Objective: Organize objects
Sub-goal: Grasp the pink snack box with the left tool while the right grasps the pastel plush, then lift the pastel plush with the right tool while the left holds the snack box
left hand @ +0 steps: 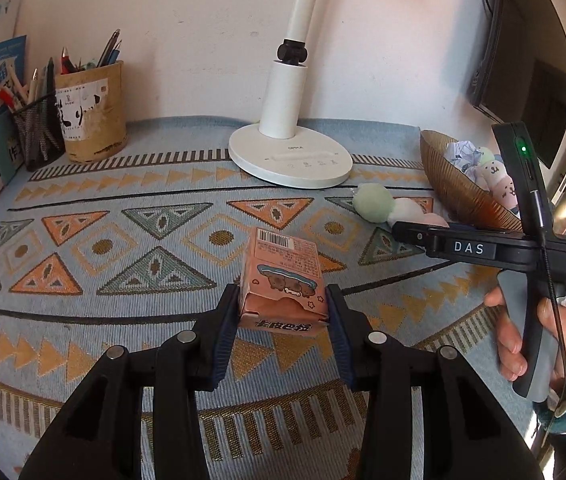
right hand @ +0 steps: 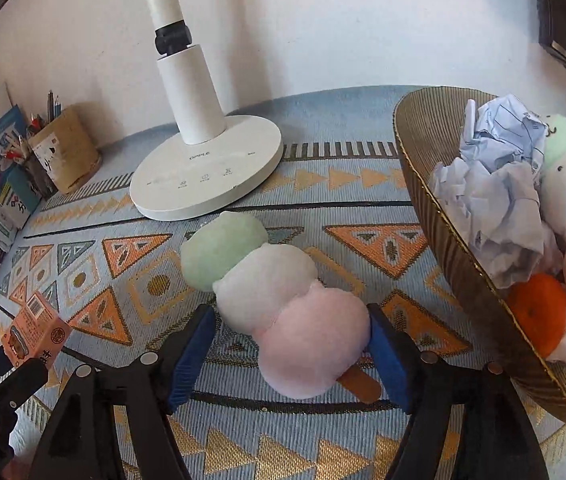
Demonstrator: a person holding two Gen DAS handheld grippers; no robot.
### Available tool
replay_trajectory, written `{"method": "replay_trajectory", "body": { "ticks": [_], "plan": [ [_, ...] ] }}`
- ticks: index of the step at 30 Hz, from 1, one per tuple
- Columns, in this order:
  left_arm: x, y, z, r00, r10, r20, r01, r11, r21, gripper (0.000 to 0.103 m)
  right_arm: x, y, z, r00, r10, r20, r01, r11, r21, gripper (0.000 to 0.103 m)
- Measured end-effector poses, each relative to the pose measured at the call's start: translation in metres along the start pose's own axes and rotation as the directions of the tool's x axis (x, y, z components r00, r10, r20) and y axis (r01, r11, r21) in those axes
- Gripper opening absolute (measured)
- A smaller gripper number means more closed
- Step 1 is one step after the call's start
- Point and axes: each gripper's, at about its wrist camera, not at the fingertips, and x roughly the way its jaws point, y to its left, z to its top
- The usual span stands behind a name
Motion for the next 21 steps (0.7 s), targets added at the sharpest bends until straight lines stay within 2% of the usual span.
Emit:
{"method": "replay_trajectory", "body": {
  "ticks": [1, 2, 3, 4, 7, 10, 13, 15, 17, 19, 20, 21],
  "plan": [
    [0.000, 0.001, 0.000, 1.000, -0.001, 0.000, 0.001, 1.000, -0.003, 0.039, 0.000, 0.004, -0.001, 1.000, -0.020, -0.007, 0.020, 1.000, -0.021, 0.074],
    [0.001, 0.001, 0.000, 1.000, -0.001, -0.003, 0.001, 1.000, -0.004, 0.039, 0.000, 0.009, -0.002, 0.999, -0.047, -0.013, 0.047, 0.998, -0.037, 0.067],
    [0.002, 0.001, 0.000, 1.000, -0.001, -0.007, 0.001, 1.000, -0.005, 0.039, -0.003, 0.012, -0.004, 0.997, -0.075, -0.016, 0.074, 0.996, -0.051, 0.055],
    [0.002, 0.001, 0.000, 1.000, -0.001, -0.010, 0.001, 1.000, -0.007, 0.039, -0.007, 0.013, -0.006, 0.997, -0.077, -0.019, 0.076, 0.996, -0.049, 0.047],
    [0.002, 0.002, 0.000, 1.000, -0.004, -0.008, 0.004, 1.000, -0.011, 0.039, -0.020, 0.008, -0.015, 0.999, 0.001, -0.052, 0.003, 0.997, 0.080, 0.047],
    [0.002, 0.002, -0.001, 1.000, -0.003, -0.005, 0.003, 1.000, -0.008, 0.039, -0.041, 0.004, -0.037, 0.996, 0.026, -0.090, -0.008, 0.979, 0.205, 0.047],
    [0.001, 0.000, -0.001, 1.000, -0.002, -0.002, 0.002, 1.000, 0.000, 0.039, -0.059, 0.010, -0.062, 0.993, 0.037, -0.110, -0.007, 0.963, 0.268, 0.048],
    [0.002, -0.001, -0.001, 1.000, -0.001, -0.003, 0.001, 1.000, 0.003, 0.039, -0.067, 0.016, -0.071, 0.989, 0.073, -0.128, -0.035, 0.960, 0.279, 0.051],
    [0.002, 0.000, -0.001, 1.000, -0.003, -0.005, 0.003, 1.000, 0.000, 0.039, -0.075, 0.023, -0.074, 0.977, 0.157, -0.146, -0.115, 0.958, 0.262, 0.054],
    [0.003, 0.001, -0.001, 1.000, -0.005, -0.007, 0.005, 1.000, -0.003, 0.039, -0.085, 0.028, -0.077, 0.972, 0.190, -0.138, -0.159, 0.965, 0.206, 0.070],
    [0.003, 0.002, -0.001, 1.000, -0.007, -0.008, 0.007, 1.000, -0.004, 0.039, -0.089, 0.029, -0.080, 0.978, 0.174, -0.118, -0.151, 0.972, 0.182, 0.080],
    [0.003, 0.001, -0.001, 1.000, -0.007, -0.008, 0.007, 1.000, -0.003, 0.039, -0.093, 0.029, -0.082, 0.985, 0.143, -0.099, -0.126, 0.979, 0.159, 0.084]
  ]
}}
